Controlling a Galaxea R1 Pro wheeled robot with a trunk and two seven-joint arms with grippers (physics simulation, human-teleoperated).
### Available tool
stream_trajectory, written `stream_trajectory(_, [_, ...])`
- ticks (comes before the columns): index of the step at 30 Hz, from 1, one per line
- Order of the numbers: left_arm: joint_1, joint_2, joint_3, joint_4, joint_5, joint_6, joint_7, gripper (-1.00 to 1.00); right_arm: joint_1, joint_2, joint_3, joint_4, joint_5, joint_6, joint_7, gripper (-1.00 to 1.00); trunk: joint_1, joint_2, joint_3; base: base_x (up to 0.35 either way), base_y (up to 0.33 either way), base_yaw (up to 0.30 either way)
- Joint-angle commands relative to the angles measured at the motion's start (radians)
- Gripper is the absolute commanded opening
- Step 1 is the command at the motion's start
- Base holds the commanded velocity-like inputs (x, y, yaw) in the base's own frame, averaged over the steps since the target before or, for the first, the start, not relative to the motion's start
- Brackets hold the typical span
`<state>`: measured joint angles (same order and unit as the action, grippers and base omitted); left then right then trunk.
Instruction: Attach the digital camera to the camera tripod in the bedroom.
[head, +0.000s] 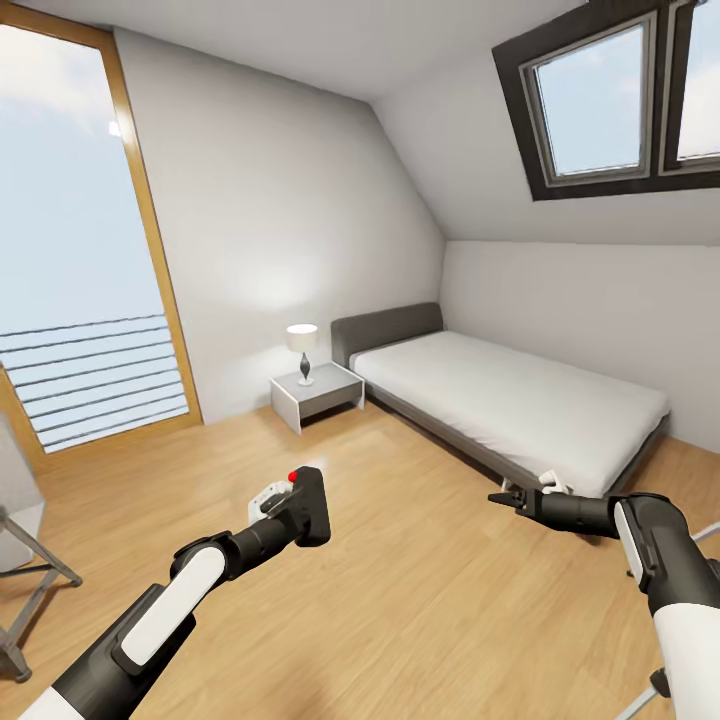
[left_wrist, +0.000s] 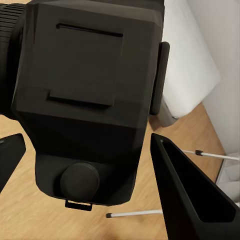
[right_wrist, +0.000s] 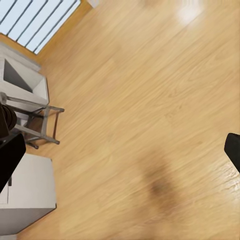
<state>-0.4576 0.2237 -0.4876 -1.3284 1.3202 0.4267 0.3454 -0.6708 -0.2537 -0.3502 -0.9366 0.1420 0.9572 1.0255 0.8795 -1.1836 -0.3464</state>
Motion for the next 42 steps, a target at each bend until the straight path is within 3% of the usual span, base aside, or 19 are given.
stream_trajectory(1, [-0.001, 0.001, -0.002, -0.002, 0.009, -0.001, 0.007, -1.00, -0.001, 0.001, -0.003, -0.001, 0.011, 0.005, 0.010, 1.00, -0.004, 0.006, 0.002, 0.000, 0.000, 0.000])
stream_trajectory(15, [-0.001, 0.000, -0.002, 0.007, 0.009, -0.001, 0.009, -1.00, -0.001, 0.000, -0.003, 0.003, 0.009, 0.005, 0.009, 1.00, -0.058, 0.104, 0.046, 0.000, 0.000, 0.000])
stream_trajectory(17, [-0.001, -0.005, -0.001, 0.057, 0.008, -0.001, 0.012, -1.00, -0.001, 0.003, -0.002, 0.026, 0.008, 0.005, 0.006, 1.00, -0.065, 0.118, 0.052, 0.000, 0.000, 0.000])
stream_trajectory(22, [-0.001, -0.005, -0.003, 0.275, 0.006, 0.010, 0.013, -1.00, -0.001, 0.003, -0.002, 0.149, 0.024, -0.008, -0.037, 1.00, -0.084, 0.153, 0.068, 0.000, 0.000, 0.000])
stream_trajectory(28, [-0.001, 0.003, -0.009, 0.549, 0.007, 0.002, 0.006, -1.00, -0.001, 0.007, -0.001, 0.355, 0.053, -0.152, -0.171, 1.00, -0.107, 0.195, 0.087, 0.000, 0.000, 0.000])
stream_trajectory(30, [-0.001, -0.019, -0.015, 0.731, 0.002, -0.003, -0.011, -1.00, -0.001, 0.005, -0.001, 0.524, 0.104, -0.264, -0.258, 1.00, -0.115, 0.209, 0.093, 0.000, 0.000, 0.000])
stream_trajectory(31, [-0.001, -0.054, -0.018, 0.861, -0.001, -0.009, -0.038, -1.00, -0.001, 0.003, -0.001, 0.651, 0.140, -0.376, -0.324, 1.00, -0.119, 0.216, 0.096, 0.000, 0.000, 0.000])
stream_trajectory(33, [-0.001, -0.095, -0.021, 0.989, -0.008, -0.034, -0.073, -1.00, -0.001, 0.002, -0.001, 0.773, 0.170, -0.501, -0.395, 1.00, -0.127, 0.230, 0.102, 0.000, 0.000, 0.000])
stream_trajectory(35, [-0.001, -0.138, -0.027, 1.115, -0.036, -0.087, -0.108, -1.00, 0.000, 0.003, -0.001, 0.872, 0.193, -0.618, -0.481, 1.00, -0.134, 0.244, 0.108, 0.000, 0.000, 0.000])
stream_trajectory(36, [0.000, -0.168, -0.032, 1.189, -0.070, -0.134, -0.130, -1.00, 0.007, 0.005, 0.000, 0.908, 0.204, -0.683, -0.543, 1.00, -0.138, 0.251, 0.112, 0.000, 0.000, 0.000])
stream_trajectory(38, [0.001, -0.195, -0.035, 1.240, -0.114, -0.185, -0.146, -1.00, 0.028, 0.007, 0.000, 0.931, 0.211, -0.735, -0.602, 1.00, -0.146, 0.265, 0.118, 0.000, 0.000, 0.000])
stream_trajectory(39, [0.001, -0.214, -0.038, 1.270, -0.163, -0.232, -0.157, -1.00, 0.065, 0.009, 0.000, 0.945, 0.217, -0.774, -0.654, 1.00, -0.150, 0.272, 0.121, 0.000, 0.000, 0.000])
stream_trajectory(42, [0.005, -0.235, -0.040, 1.303, -0.248, -0.301, -0.169, -1.00, 0.161, 0.013, 0.000, 0.960, 0.223, -0.817, -0.724, 1.00, -0.161, 0.293, 0.130, 0.000, 0.000, 0.000])
